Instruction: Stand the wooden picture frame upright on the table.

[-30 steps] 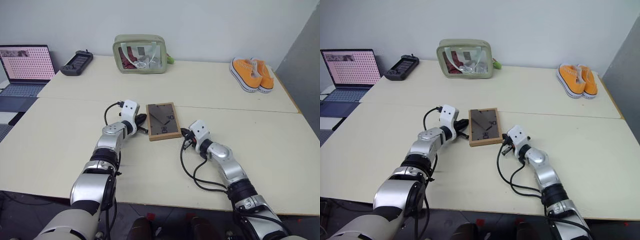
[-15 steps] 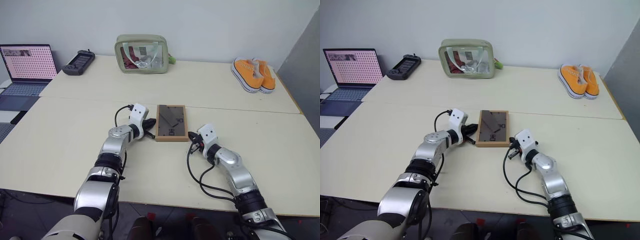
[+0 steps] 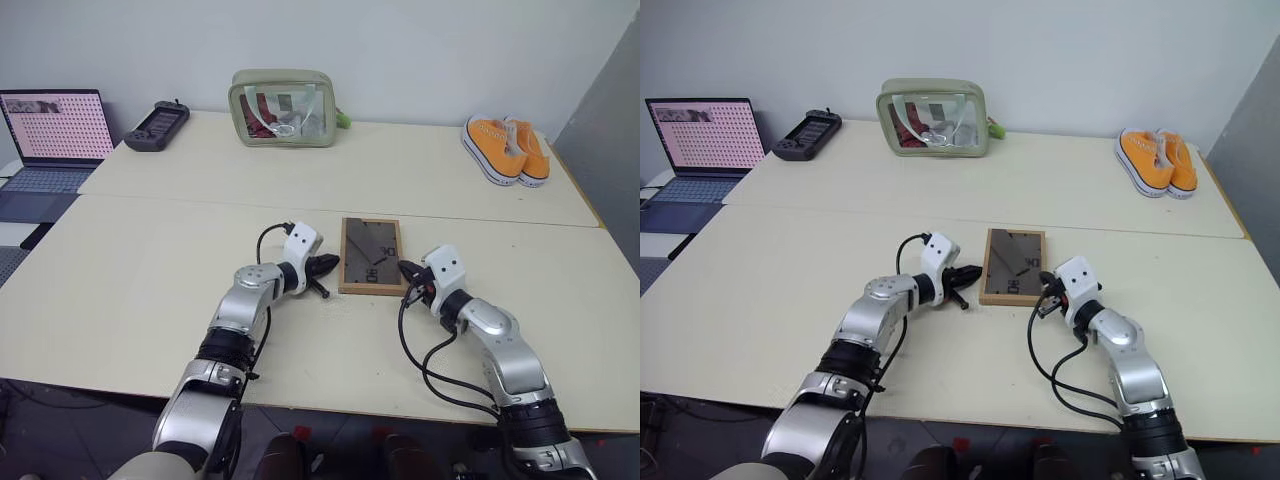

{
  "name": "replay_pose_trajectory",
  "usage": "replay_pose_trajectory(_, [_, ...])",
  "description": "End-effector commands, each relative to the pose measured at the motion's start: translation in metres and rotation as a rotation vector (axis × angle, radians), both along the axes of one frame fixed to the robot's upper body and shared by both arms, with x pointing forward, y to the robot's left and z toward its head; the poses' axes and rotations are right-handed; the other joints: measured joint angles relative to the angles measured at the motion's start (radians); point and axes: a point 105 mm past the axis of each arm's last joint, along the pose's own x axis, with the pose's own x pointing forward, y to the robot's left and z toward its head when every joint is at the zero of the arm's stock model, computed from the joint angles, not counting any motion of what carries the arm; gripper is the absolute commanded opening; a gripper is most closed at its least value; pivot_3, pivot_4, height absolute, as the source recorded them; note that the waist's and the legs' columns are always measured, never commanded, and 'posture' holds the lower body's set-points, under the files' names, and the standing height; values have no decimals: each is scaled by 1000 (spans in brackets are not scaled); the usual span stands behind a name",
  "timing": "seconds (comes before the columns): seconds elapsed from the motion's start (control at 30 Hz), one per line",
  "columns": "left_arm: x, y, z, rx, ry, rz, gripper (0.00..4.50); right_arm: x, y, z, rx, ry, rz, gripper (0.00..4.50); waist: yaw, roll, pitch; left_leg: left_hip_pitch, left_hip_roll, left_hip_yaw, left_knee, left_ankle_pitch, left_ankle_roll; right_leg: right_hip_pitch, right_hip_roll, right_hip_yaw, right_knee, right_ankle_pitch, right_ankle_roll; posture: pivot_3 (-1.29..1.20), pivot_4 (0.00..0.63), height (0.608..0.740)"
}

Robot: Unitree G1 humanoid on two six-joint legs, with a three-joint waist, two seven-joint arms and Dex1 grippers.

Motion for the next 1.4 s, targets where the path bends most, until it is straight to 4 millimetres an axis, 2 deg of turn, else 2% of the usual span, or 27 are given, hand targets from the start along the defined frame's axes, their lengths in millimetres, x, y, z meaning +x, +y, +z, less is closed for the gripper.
replay_pose_trajectory(0.03, [-1,18,9,6,1,27,15,0,-2,9,7,-34,-2,0,-2,0,0,0,0,0,0,0,0,0,0,0,0,0,0,0,150,740])
replay_pose_trajectory(0.23, [-6,49,24,-6,31,81,15,0,-3,5,-34,-44,5,0,-7,0,0,1,1,0,0,0,0,0,1,0,0,0,0,0,150,740])
replay_pose_trajectory(0.33, [-19,61,34,-60,131,63,15,-1,-12,5,-94,-62,8,0,-7,0,0,0,1,0,0,0,0,0,0,0,0,0,0,0,150,740])
replay_pose_trajectory(0.5, [-53,60,66,-246,370,-58,15,-7,-26,13,-171,-73,51,0,-5,0,0,0,1,0,0,0,0,0,0,0,0,0,0,0,150,740])
replay_pose_trajectory(0.6, [-61,58,79,-381,522,-42,15,-12,-33,22,-199,-82,80,0,-2,0,0,0,1,-1,0,0,0,0,0,0,0,0,0,0,150,740])
replay_pose_trajectory(0.67, [-65,55,82,-408,565,-43,15,-14,-36,26,-219,-93,93,0,-3,0,0,0,0,-1,1,0,0,0,0,0,0,-1,0,0,150,740])
replay_pose_trajectory(0.77, [-62,52,82,-417,576,-19,15,-15,-41,29,-232,-95,92,0,-3,0,0,0,1,-1,1,0,0,1,0,0,0,-1,0,0,150,740])
replay_pose_trajectory(0.93, [-47,65,81,-455,601,63,15,-16,-39,21,-221,-76,84,0,-3,0,0,0,1,-1,0,0,0,0,0,0,0,0,0,0,150,740])
replay_pose_trajectory(1.2, [-40,68,83,-459,601,68,1447,-19,-33,15,-198,-66,86,0,-1,0,0,0,1,0,0,0,-1,0,0,0,0,0,0,0,150,740])
replay_pose_trajectory(1.4, [-36,64,87,-481,596,54,2785,-20,-34,14,-194,-63,80,0,-1,0,0,0,1,0,0,1,-1,0,0,0,0,0,0,0,150,740])
